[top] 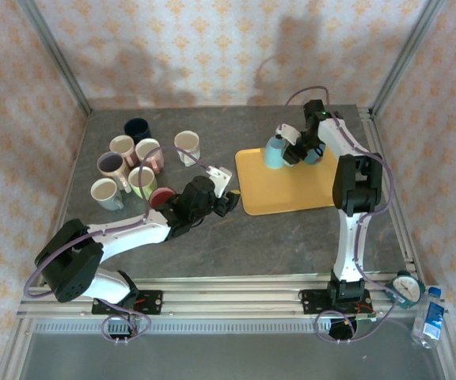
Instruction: Turn the mug right side up
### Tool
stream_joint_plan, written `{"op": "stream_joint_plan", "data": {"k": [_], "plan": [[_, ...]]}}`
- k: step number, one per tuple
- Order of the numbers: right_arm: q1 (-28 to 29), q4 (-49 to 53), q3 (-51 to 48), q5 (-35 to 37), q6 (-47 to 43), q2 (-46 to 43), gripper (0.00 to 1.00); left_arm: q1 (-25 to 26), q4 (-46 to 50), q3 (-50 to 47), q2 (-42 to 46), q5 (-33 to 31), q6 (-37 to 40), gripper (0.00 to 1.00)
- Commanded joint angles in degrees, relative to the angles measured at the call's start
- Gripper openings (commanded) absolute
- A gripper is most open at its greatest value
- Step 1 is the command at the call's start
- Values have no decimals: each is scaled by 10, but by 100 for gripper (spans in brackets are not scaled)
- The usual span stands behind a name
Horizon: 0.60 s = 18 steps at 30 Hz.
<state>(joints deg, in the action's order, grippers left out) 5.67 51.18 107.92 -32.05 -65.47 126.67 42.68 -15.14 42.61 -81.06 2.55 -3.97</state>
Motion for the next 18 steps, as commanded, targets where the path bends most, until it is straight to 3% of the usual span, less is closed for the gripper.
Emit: {"op": "stream_joint_plan", "data": {"k": [1,12,18], "plan": [[10,16,15,11,15,7,29,2,-7,6,-2,-7,15,56],[17,-2,15,34,87,8,2,2,-8,5,2,-8,26,56],[25,-63,-17,22,157,-34,0,2,-11,9,4,-7,5,57]]}}
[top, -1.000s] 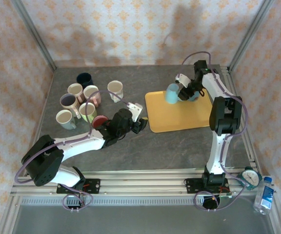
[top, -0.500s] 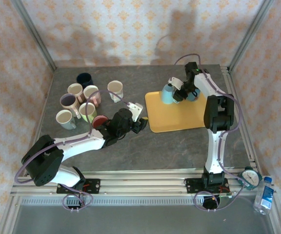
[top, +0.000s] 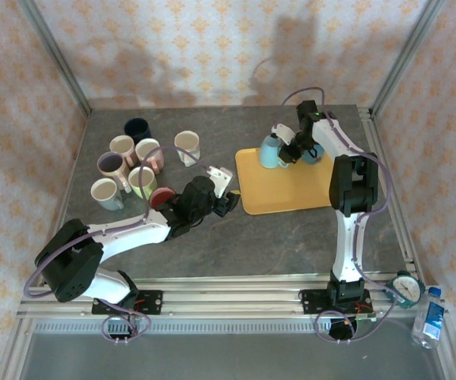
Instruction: Turn the mug right side up
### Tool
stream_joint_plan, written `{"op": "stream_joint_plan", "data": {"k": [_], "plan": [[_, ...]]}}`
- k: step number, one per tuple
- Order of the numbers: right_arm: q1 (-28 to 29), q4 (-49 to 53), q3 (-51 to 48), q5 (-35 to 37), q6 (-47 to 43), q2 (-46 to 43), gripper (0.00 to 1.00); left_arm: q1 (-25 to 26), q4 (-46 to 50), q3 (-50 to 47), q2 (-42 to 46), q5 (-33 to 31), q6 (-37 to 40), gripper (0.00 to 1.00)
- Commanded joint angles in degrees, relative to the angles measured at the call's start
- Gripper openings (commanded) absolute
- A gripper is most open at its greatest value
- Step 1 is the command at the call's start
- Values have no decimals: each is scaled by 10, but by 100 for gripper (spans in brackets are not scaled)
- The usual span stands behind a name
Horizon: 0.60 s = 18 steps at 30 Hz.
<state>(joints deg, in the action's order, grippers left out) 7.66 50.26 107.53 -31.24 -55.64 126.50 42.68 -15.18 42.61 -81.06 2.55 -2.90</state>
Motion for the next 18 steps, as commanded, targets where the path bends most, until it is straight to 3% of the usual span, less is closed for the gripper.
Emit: {"op": "stream_joint_plan", "data": {"k": [1,6,18], "plan": [[7,-61,-14,15,80,-37,0,2,-6,12,7,-3,-10,57],[16,-74,-14,34,162,-58,0,2,-23,8,22,9,-35,57],[25,-236,-183,-11,329,-206,0,-13,-48,3,45,48,-139,57]]}}
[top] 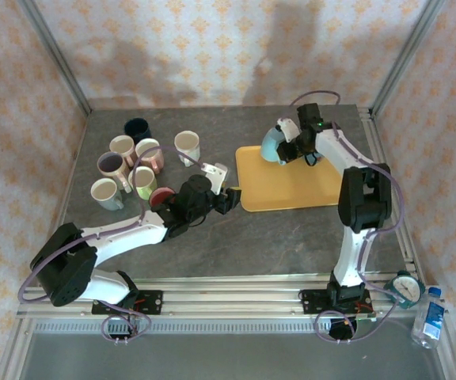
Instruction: Turn the mug right side up
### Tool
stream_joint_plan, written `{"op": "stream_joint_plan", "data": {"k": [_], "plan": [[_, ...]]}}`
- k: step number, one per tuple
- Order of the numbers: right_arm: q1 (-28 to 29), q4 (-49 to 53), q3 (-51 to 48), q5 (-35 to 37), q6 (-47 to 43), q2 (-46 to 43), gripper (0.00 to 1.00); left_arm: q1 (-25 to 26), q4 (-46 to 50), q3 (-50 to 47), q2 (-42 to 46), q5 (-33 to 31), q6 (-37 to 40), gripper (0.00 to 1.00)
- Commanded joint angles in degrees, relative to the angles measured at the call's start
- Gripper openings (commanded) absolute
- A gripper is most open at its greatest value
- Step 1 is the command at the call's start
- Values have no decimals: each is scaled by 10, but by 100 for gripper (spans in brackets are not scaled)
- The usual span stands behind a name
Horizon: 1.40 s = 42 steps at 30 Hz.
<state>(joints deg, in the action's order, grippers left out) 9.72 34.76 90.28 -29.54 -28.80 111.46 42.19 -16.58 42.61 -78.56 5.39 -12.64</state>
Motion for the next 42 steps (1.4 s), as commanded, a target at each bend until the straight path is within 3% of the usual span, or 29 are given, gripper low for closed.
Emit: {"op": "stream_joint_plan", "data": {"k": [1,6,11,25,33,42], "plan": [[6,-86,-19,-30,72,-66,0,-11,-41,0,24,23,-53,58],[8,-112,-66,-29,146,-127,0,-40,-91,-22,44,57,-140,58],[8,-128,-91,-51,263,-195,0,-71,-157,-46,45,88,-279,58],[13,-276,-213,-143,502,-374,0,-81,-403,-67,-64,110,-575,57],[32,-372,-273,-148,597,-431,0,-77,-478,-45,-118,118,-635,57],[62,-410,-288,-146,633,-433,0,-51,-413,-23,-94,78,-600,56]]}}
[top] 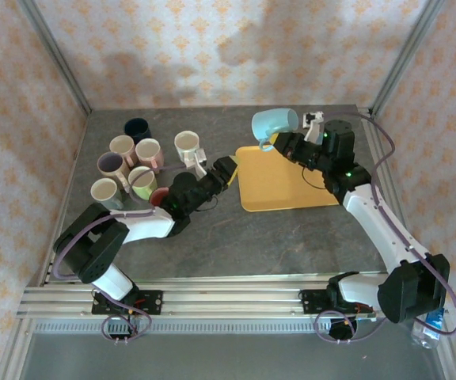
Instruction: Turn the mug right side up
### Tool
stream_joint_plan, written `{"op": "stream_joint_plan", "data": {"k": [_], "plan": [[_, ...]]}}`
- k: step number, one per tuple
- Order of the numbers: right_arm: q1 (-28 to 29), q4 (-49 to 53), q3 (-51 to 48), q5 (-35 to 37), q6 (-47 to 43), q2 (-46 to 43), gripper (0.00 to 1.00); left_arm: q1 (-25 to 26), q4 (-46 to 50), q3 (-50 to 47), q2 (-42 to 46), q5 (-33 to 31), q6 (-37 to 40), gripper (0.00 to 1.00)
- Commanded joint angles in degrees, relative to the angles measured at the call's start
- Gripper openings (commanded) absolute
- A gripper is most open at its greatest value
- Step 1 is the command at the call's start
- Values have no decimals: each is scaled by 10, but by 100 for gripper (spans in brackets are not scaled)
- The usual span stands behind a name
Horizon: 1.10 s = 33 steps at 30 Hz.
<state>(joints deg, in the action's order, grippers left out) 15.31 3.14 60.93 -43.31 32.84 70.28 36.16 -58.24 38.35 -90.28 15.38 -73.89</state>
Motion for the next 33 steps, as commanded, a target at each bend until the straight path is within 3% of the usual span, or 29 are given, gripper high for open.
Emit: {"op": "stream_joint_plan", "data": {"k": [1,8,23,33], "plan": [[9,-97,5,-6,18,-22,0,9,2,22,25,-23,9,56],[20,-137,-1,-7,55,-22,0,9,-123,12,-1,-39,-76,56],[67,-180,8,-16,97,-6,0,16,-137,56,2,-14,-49,56],[75,-196,3,-28,110,-3,0,17,-143,79,-18,-6,-85,49]]}}
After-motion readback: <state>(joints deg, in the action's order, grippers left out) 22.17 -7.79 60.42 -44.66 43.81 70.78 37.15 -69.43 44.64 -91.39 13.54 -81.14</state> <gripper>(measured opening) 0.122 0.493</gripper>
